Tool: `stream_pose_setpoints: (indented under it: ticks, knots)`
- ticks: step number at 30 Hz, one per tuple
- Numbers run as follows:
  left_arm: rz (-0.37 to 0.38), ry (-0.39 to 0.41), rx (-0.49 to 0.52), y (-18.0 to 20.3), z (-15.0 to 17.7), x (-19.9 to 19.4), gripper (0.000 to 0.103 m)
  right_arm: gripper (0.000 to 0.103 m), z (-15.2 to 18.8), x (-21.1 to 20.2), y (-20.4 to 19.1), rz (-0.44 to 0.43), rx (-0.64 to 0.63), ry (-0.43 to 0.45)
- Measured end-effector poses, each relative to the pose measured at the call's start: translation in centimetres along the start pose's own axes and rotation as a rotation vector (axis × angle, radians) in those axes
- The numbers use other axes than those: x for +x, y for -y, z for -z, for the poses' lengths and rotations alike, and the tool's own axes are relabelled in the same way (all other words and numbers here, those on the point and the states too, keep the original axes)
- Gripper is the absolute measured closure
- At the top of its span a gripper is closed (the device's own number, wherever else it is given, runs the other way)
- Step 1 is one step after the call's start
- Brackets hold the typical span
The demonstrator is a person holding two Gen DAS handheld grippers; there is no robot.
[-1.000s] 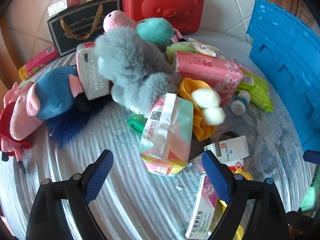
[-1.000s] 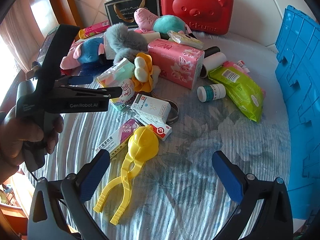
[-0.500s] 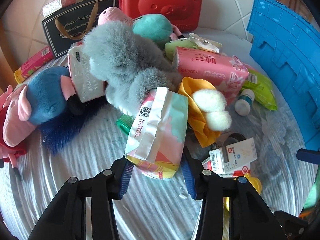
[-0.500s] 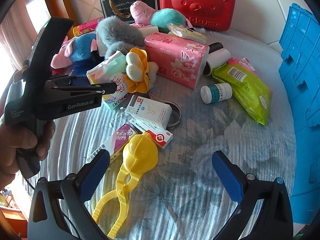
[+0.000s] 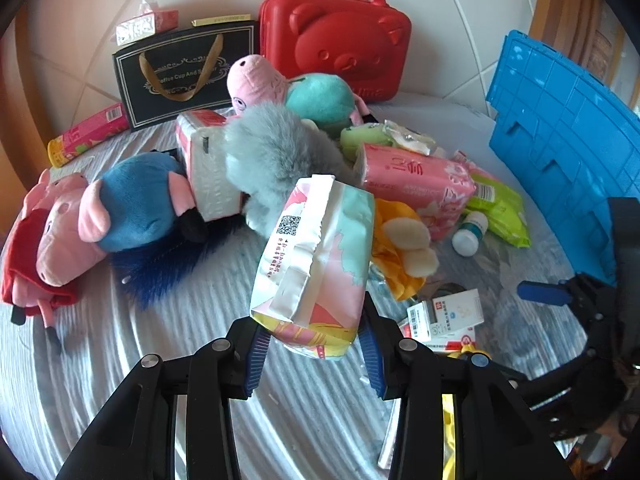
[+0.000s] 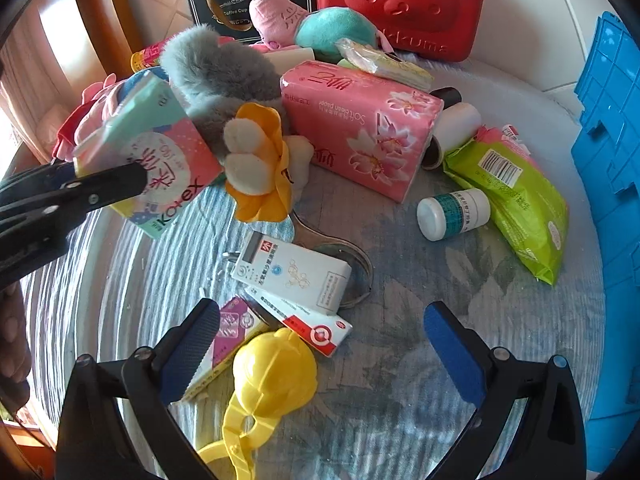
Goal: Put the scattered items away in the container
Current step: 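Grasp the white-and-mint tissue pack with the left gripper, then grasp the white medicine box with the right gripper while the left holds the tissue pack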
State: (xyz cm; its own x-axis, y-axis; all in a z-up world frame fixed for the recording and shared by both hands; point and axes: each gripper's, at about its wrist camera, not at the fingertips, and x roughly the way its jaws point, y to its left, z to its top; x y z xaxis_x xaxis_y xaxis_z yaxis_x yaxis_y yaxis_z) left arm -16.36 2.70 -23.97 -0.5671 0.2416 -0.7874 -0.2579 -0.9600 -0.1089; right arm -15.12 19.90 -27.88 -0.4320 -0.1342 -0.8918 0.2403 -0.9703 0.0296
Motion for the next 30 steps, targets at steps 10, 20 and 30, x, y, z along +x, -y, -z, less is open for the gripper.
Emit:
stream_pose_setpoints:
  ticks: [10,20,30]
  knots:
    - [-0.017,0.025,-0.013,-1.8,0.9,-3.0,0.063,0.000,-0.9,3.1,-1.8,0.074,-0.004,0.003]
    - [-0.017,0.014,-0.015,-2.6,2.2,-4.2,0.063,0.036,-0.7,2.2,-2.3,0.096,0.003,0.013]
    - [-0.009,0.048,-0.030,-2.9,1.9,-7.2,0.063,0.036,-1.5,-2.7,-3.4,0.085,-0.013,0.062]
